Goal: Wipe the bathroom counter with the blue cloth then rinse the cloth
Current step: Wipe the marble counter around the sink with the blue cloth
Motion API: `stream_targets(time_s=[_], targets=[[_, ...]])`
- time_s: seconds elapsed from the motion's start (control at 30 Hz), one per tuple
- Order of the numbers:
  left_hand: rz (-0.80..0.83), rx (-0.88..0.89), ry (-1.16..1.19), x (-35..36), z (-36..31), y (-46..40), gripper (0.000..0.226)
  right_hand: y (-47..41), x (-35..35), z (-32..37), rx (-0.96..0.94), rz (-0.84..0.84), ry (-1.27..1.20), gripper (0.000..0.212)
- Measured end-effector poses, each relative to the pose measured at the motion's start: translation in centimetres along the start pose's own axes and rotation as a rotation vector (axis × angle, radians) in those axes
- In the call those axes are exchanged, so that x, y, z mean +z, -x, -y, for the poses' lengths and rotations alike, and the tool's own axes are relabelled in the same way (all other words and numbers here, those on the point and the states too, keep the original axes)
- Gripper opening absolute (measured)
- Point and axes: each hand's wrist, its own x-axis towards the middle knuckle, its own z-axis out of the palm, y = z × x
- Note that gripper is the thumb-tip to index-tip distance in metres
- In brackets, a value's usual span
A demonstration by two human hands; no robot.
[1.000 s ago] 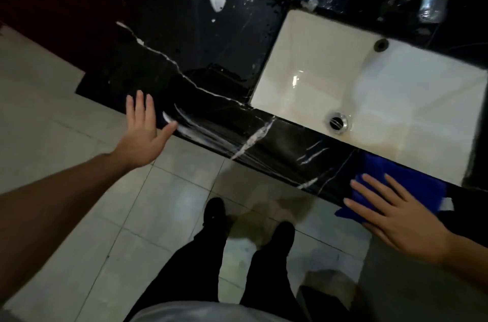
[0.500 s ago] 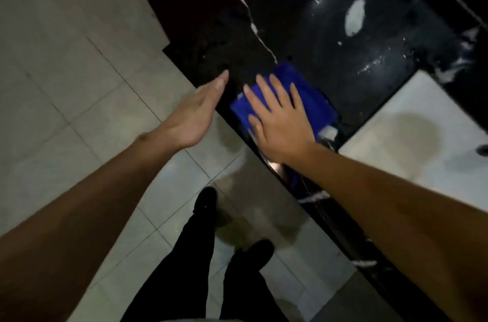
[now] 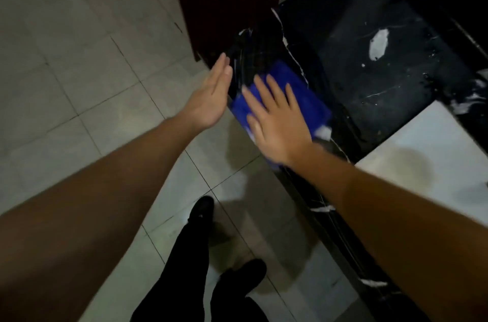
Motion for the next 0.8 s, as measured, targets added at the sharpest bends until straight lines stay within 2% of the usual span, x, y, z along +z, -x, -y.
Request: stream_targets(time_s=[0.1,0.17,0.27,0.37,0.47,0.6,0.67,0.73,0.8], targets=[[0.032,0.016,-0.213,0.0,-0.2,0.0,0.061,11.9,1.5,-0.2,-0.043,0.079,0.012,0.061],[0.073,0.074,-0.403,-0.1,-0.2,0.3,0.062,20.5,2.2,-2.3,0.003,0.138,0.037,0.061],[0.025,0.171,-0.660,0.0,0.9,0.3,0.060,31.5,3.1,-5.2,0.056,0.221,0.065,0.054],[0.018,0.240,-0.633,0.4,1.8,0.5,0.071,34.9,3.4,-6.2,0.128,0.331,0.087,0.058],[0.055,0.320,-0.684,-0.1,2.8,0.0,0.091,28.8,3.1,-4.7,0.139,0.233,0.080,0.056],[0.100,0.317,-0.582,-0.4,3.6,-0.5,0.102,12.9,1.4,-1.9,0.106,0.135,0.040,0.063],[0.140,0.287,-0.412,-1.2,3.6,-1.3,0.088,5.1,0.7,-0.2,0.112,0.075,0.030,0.062],[0.046,0.261,-0.225,-2.1,3.3,-2.3,0.065,-1.8,0.2,1.1,0.108,0.027,0.053,0.062],[-0.060,0.190,-0.089,-3.2,2.9,-3.9,0.057,-8.0,-0.3,1.7,0.091,0.015,0.052,0.062]])
